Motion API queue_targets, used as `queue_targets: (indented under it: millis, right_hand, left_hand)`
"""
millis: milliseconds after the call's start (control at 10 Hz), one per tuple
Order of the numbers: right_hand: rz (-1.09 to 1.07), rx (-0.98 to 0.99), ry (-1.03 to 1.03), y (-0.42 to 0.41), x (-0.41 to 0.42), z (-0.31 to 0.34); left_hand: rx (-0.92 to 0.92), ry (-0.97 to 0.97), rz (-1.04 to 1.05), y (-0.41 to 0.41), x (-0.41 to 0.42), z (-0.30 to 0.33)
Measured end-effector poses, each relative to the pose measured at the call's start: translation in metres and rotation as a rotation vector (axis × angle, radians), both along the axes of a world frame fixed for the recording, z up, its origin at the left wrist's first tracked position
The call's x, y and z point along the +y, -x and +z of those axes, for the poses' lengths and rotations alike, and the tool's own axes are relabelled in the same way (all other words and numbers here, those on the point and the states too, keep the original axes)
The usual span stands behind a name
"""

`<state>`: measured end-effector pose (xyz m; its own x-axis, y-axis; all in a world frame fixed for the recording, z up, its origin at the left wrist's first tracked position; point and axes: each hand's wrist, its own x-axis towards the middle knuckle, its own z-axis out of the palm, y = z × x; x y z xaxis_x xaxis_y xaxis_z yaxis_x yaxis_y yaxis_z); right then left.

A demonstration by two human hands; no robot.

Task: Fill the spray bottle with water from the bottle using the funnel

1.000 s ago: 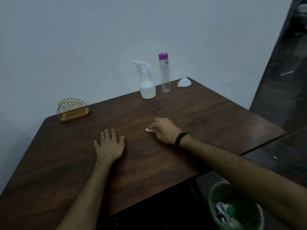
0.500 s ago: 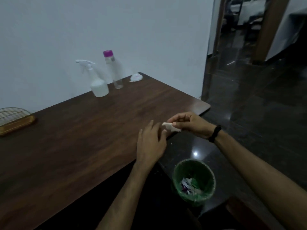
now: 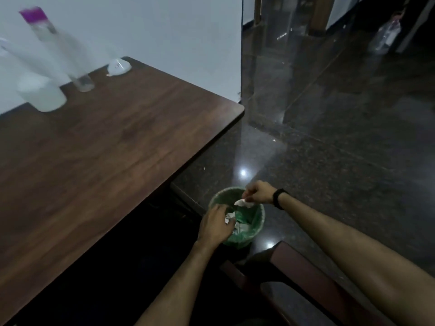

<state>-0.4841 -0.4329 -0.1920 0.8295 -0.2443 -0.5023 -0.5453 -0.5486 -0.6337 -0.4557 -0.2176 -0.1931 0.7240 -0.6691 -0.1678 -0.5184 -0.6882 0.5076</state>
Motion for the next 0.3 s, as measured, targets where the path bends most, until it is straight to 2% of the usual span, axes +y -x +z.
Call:
queue_targets:
  millis: [100, 300]
  right_hand:
    - [0.029, 0.072, 0.122, -0.014, 0.012, -0.021]
    - [0.087, 0.156, 0.264, -0.032, 0.031, -0.044]
  left_hand:
    - [0.090, -0.076, 0.012, -0.007, -0.005, -0.019]
    - [0.134, -0.093, 0.039, -0.024, -0.012, -0.038]
